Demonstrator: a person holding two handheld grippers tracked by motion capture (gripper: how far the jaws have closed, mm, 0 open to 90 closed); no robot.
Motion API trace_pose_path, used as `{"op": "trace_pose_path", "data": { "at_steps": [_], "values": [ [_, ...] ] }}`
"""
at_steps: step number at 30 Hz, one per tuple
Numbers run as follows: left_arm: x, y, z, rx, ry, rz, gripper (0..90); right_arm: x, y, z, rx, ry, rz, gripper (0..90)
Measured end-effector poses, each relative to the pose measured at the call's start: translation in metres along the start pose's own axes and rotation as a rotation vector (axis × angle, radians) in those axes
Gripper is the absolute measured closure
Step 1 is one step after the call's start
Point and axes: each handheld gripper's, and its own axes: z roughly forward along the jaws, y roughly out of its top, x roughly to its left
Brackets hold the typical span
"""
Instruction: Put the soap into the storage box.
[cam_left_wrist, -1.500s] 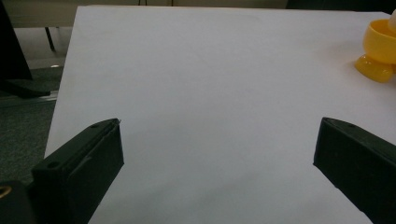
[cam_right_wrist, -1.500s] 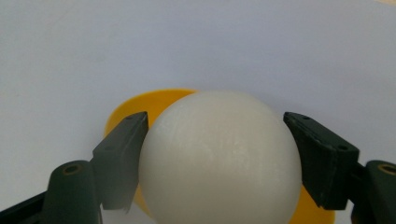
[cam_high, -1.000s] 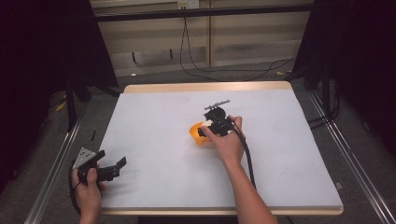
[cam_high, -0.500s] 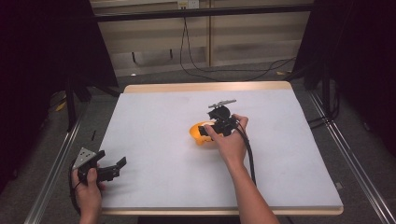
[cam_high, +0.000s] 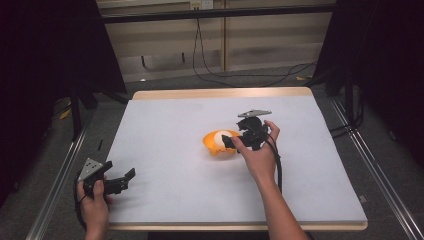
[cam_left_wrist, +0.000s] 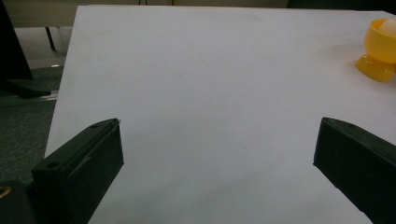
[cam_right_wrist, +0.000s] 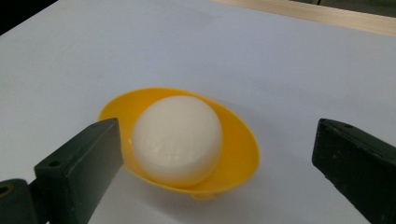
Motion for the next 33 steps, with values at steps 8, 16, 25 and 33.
{"op": "trace_pose_path", "data": {
  "at_steps": [8,16,25,33],
  "values": [
    [0.0,0.0,0.0,0.0,0.002,0.0,1.3,-0.02,-0.015,-0.017,-0.023,-0.023,0.033,0.0],
    [0.0,0.0,0.0,-0.002,0.0,-0.002,1.3,-0.04,-0.035,-0.029,-0.026,-0.057,0.055,0.0],
    [0.0,0.0,0.0,-0.002,0.001,-0.001,1.4,-0.062,-0.058,-0.041,-0.015,-0.102,0.078,0.0],
    [0.0,0.0,0.0,-0.002,0.005,0.002,1.3,-0.076,-0.078,-0.048,-0.011,-0.12,0.097,0.0]
  ]
}}
